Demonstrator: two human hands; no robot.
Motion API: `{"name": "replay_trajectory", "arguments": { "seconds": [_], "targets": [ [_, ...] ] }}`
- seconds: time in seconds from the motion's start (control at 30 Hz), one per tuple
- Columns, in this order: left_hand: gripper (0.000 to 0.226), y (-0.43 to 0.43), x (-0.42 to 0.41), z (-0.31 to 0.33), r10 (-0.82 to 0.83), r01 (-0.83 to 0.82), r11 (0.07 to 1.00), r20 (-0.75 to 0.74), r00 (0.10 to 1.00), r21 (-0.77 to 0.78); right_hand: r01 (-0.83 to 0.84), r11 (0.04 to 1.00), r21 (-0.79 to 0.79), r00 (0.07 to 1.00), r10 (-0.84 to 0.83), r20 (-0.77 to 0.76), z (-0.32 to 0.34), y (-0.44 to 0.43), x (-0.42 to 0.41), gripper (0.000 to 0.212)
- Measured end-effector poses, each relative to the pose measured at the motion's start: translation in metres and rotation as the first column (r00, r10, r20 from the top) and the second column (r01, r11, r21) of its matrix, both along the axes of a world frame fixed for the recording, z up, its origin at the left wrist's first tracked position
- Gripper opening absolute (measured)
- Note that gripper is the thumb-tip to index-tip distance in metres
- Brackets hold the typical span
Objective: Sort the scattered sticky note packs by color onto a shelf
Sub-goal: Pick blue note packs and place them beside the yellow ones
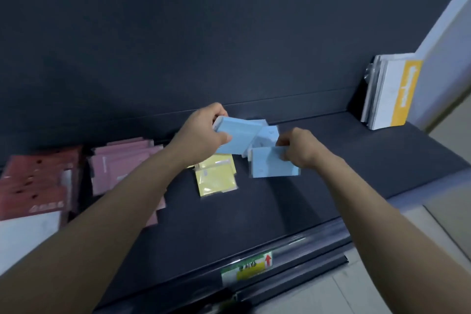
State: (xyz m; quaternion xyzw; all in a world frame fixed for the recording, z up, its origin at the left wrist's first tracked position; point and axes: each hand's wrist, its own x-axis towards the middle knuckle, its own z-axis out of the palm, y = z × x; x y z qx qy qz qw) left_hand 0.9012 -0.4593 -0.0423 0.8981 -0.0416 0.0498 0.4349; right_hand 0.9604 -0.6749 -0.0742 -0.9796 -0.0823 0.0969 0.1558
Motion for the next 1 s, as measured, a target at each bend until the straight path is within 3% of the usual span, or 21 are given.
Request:
{"name": "replay_trajectory", "arguments": {
  "seconds": [0.17,0.33,0.63,0.73,0.83,1.0],
  "targets": [
    [0.017,-0.03,0.025,-0.013,0.087,-0.086,0.996,-0.064,0.994,0.016,-0.171,0.985,-0.036,0.984,0.169,-0.052,-0.013,-0.011,0.048,0.023],
    [0.018,-0.052,0.039,-0.03,0.139,-0.141,0.99,-0.153,0.978,-0.001,-0.2,0.978,-0.057,0.978,0.203,0.048,-0.021,-0.011,0.081,0.02],
    [0.026,-0.088,0.063,-0.066,0.192,-0.212,0.976,-0.282,0.94,-0.044,-0.273,0.959,0.071,0.961,0.268,0.07,-0.025,-0.022,0.112,0.024],
    [0.043,-0.101,0.072,-0.073,0.247,-0.216,0.967,-0.271,0.93,0.137,-0.273,0.959,0.081,0.956,0.261,0.132,-0.02,-0.029,0.115,0.025],
    [0.052,-0.107,0.08,-0.078,0.326,-0.243,0.898,-0.184,0.927,0.366,-0.259,0.96,0.103,0.954,0.238,0.18,-0.01,-0.034,0.115,0.018],
    [0.062,-0.113,0.084,-0.084,0.35,-0.25,0.765,-0.058,0.935,0.594,-0.323,0.937,0.135,0.934,0.293,0.205,0.004,-0.026,0.106,0.012]
  ]
}}
